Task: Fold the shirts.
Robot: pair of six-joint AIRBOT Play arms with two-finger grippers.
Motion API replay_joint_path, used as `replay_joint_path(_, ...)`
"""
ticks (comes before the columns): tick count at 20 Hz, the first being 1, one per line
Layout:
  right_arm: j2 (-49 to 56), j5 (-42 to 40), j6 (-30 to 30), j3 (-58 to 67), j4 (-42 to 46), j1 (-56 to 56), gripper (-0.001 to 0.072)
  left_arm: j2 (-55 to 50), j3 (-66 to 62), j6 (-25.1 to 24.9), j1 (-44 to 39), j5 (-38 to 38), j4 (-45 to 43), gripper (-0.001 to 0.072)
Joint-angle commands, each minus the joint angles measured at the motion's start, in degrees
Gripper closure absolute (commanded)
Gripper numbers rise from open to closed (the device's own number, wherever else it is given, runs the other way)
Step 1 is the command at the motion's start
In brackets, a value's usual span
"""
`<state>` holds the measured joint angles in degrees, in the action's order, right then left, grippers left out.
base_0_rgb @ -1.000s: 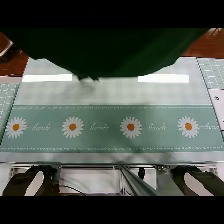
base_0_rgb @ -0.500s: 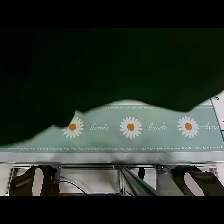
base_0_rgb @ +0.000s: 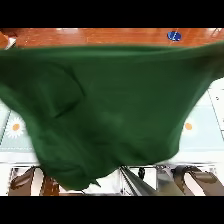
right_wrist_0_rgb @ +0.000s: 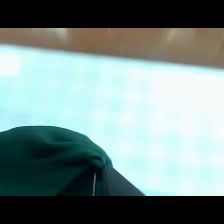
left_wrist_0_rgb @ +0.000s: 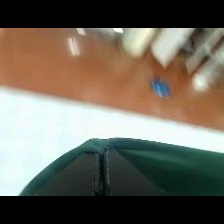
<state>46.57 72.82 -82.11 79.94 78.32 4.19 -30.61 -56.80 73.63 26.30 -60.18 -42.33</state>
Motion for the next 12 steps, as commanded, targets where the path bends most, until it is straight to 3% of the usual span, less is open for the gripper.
replay_joint_path(1, 11.13, -8.07, 1.64, -6.62, -3.89, 0.04, 0.0688, -13.31, 8.17, -6.23, -7.93, 7.39, 4.83, 0.0689)
replay_joint_path(5, 28.63, -17.77, 3.32, -3.72, -6.91, 0.04, 0.0688, -34.49, 2.05, -6.97, -18.58, 26.21, 4.83, 0.0689)
replay_joint_path(8, 42.18, -18.53, 3.13, 6.45, -8.96, 0.04, 0.0688, -49.48, -9.40, -6.95, -22.12, 27.28, 4.85, 0.0689)
replay_joint_path(11, 52.63, -18.21, -1.97, 16.76, -9.46, 0.07, 0.0686, -59.30, -18.88, -5.05, -24.15, 25.24, 4.87, 0.0686)
replay_joint_path(12, 55.04, -17.88, -3.91, 19.12, -9.51, 0.07, 0.0576, -61.11, -20.72, -4.76, -24.57, 23.87, 4.87, 0.0566)
